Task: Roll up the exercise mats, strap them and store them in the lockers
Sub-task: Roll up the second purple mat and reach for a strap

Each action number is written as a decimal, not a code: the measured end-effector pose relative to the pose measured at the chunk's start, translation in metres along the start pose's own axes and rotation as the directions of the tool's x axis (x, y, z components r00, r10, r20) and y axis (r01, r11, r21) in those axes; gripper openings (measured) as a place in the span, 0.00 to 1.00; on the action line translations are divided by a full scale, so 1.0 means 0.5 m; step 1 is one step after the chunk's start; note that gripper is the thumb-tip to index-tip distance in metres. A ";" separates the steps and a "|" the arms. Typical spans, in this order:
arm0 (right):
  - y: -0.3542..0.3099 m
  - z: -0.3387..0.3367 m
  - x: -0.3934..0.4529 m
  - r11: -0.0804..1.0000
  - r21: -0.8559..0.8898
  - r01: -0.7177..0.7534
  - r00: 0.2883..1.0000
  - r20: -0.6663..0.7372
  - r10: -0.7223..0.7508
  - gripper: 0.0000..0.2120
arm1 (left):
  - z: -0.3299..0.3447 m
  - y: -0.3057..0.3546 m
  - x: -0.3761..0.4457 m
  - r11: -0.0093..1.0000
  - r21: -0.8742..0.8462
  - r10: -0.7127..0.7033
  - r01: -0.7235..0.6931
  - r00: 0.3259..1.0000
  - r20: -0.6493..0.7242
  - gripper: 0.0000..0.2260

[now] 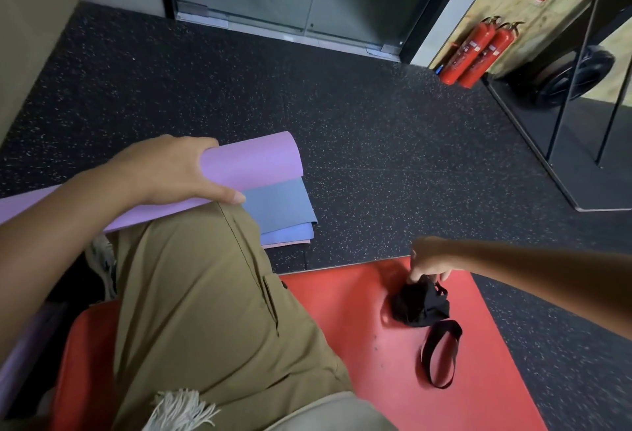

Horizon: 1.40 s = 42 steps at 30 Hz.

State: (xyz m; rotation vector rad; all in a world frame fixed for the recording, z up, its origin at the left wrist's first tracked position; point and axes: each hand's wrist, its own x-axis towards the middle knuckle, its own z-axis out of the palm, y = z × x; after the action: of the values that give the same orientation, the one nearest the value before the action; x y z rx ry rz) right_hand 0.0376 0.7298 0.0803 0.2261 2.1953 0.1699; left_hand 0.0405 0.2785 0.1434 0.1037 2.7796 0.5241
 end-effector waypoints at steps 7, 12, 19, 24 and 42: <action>0.032 -0.013 -0.063 0.982 0.117 0.148 0.945 0.278 -0.175 0.13 | 0.000 0.010 0.001 1.000 0.005 0.022 -0.021 1.000 -0.003 0.37; 0.051 -0.012 -0.078 0.937 0.284 0.204 0.901 0.320 -0.294 0.16 | 0.007 0.018 0.001 0.997 0.066 0.040 -0.040 0.999 -0.006 0.38; 0.068 -0.033 -0.120 0.934 0.286 0.214 0.743 0.573 -0.346 0.12 | 0.014 0.017 -0.006 0.993 0.110 0.048 -0.043 0.998 -0.042 0.38; 0.066 -0.044 -0.134 0.889 0.411 0.201 0.738 0.533 -0.413 0.10 | 0.014 0.020 -0.014 0.991 0.126 0.046 -0.039 0.997 -0.054 0.34; -0.114 -0.019 -0.095 0.193 0.865 0.463 0.779 -0.293 -0.554 0.07 | 0.014 0.023 -0.039 0.983 0.184 0.007 0.010 0.995 -0.096 0.33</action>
State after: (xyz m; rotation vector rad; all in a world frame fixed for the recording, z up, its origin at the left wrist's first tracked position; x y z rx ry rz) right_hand 0.0517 0.6632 0.1115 0.0616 1.8929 -1.4982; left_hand 0.0615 0.2890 0.1470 0.1203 2.9173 0.2757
